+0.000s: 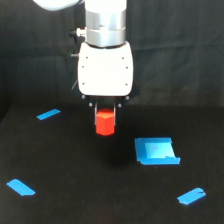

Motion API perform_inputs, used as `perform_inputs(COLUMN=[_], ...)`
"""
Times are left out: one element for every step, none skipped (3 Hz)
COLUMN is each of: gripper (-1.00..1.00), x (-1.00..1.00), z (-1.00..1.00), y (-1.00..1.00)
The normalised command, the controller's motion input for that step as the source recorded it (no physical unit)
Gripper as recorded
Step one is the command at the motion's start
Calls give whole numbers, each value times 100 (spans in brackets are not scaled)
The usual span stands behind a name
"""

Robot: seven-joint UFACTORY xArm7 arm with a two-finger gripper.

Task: Pick up the red object from the table

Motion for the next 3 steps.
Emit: perform_inputs(gripper=[-100,-97,-96], x=[-17,-4,-2], z=[44,23,13], y=[13,15,11])
